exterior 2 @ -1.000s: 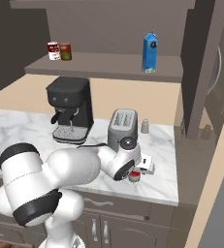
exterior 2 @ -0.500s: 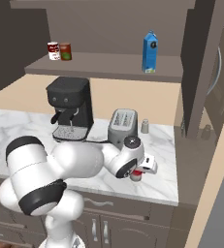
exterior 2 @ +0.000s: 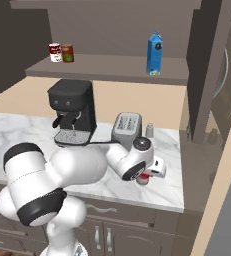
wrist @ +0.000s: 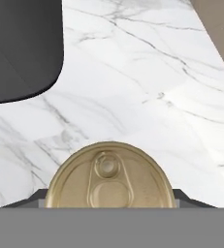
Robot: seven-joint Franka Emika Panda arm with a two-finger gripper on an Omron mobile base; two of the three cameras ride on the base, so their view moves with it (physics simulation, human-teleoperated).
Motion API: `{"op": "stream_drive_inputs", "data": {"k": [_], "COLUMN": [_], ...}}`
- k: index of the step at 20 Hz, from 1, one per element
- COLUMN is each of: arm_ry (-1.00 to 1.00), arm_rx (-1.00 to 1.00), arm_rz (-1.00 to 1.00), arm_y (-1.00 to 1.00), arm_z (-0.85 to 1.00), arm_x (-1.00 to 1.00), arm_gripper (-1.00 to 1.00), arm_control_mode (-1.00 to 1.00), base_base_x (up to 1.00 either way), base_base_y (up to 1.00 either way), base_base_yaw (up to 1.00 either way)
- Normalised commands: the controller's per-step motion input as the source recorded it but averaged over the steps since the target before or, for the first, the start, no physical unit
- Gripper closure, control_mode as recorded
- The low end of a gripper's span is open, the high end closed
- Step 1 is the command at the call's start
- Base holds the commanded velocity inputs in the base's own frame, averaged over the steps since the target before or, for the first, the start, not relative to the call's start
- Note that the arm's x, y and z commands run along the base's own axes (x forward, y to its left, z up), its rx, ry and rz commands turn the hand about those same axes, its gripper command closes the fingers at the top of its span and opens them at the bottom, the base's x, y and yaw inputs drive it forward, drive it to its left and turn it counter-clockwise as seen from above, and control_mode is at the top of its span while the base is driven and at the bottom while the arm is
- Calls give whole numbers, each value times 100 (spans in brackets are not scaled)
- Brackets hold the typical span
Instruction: Pick the cans from the counter and place them in their designated side in the cabinet.
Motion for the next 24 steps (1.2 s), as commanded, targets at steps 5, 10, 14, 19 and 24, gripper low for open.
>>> {"op": "stream_drive_inputs", "data": {"k": [5,10,14,19,24], "arm_ry": [-3,-3,-4,-4,-4], "arm_rx": [1,1,1,3,3], "arm_rz": [0,0,0,0,0], "arm_y": [0,0,0,0,5], "arm_z": [23,23,23,23,27], "arm_x": [-12,-12,-13,-13,-6], "arm_gripper": [100,100,100,100,100], "arm_control_mode": [-100,-100,-100,-100,-100], "base_base_x": [0,0,0,0,0], "base_base_y": [0,0,0,0,0], "base_base_yaw": [0,0,0,0,0]}}
